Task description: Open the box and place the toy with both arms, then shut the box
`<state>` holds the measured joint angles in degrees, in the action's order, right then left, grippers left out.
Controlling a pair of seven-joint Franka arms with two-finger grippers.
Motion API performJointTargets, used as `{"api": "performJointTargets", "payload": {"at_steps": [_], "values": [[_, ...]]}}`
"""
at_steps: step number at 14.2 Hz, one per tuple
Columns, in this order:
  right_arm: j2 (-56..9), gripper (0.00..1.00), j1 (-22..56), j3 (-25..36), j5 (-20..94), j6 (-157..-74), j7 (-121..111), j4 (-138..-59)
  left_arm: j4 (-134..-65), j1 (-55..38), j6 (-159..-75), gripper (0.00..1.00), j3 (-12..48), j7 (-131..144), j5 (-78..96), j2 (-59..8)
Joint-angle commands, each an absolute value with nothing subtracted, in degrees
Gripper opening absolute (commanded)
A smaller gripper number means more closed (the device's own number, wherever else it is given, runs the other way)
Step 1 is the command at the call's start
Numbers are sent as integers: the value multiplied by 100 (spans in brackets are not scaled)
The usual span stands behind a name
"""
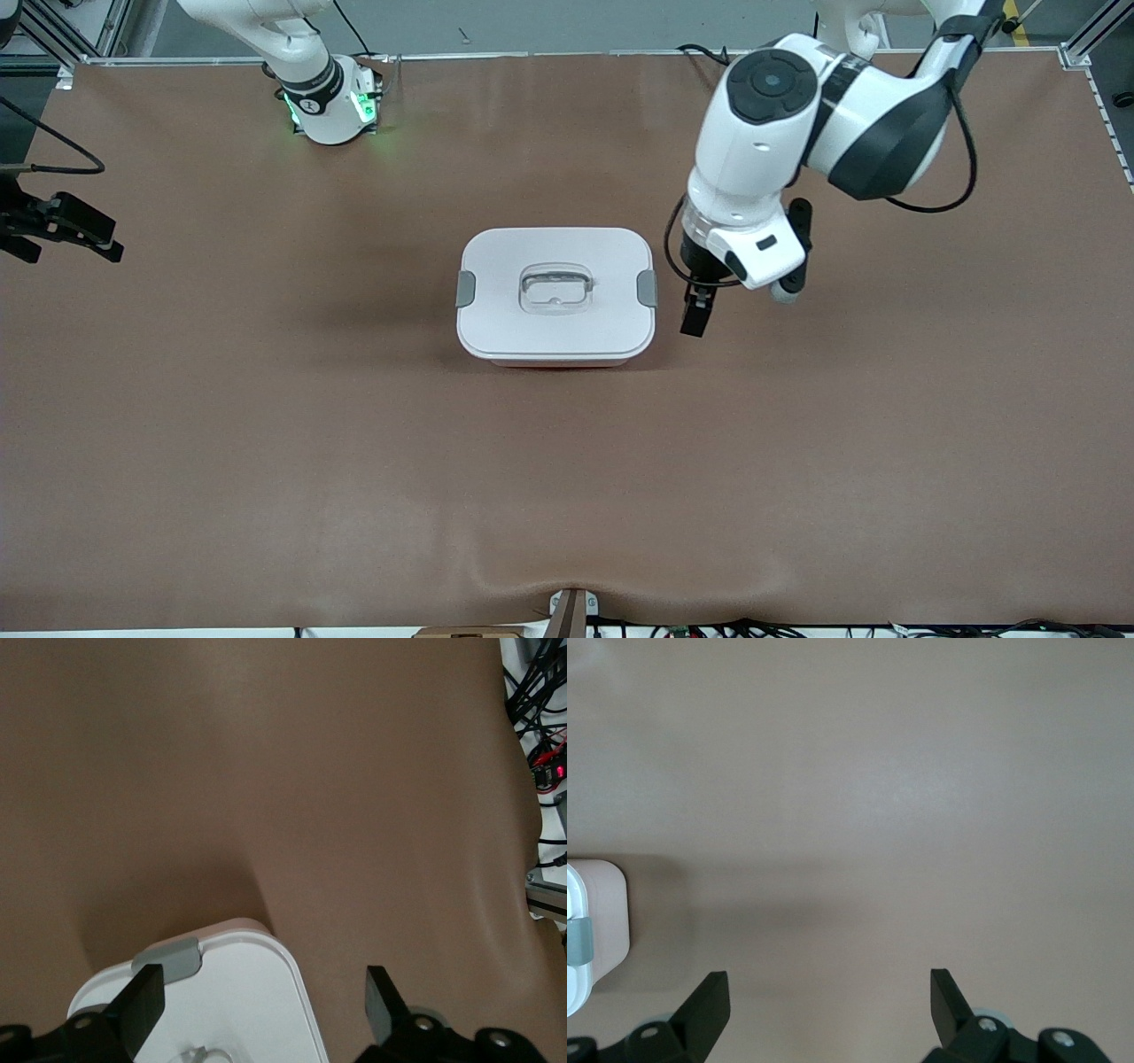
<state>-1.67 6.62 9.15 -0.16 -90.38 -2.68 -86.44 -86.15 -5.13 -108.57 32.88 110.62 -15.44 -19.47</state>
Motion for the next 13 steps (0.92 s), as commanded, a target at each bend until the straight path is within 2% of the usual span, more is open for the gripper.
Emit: {"api": "performJointTargets", "payload": {"at_steps": [1,13], "values": [[-141,100,659,914,-62,-9026,-272,-8596,-8701,-203,-10802,100,3313,10085,-1398,-1854],[-149,100,677,914,-44,-9053,-272,-8587,-8605,1062,-10661,100,3296,6604,-1389,-1890]]}}
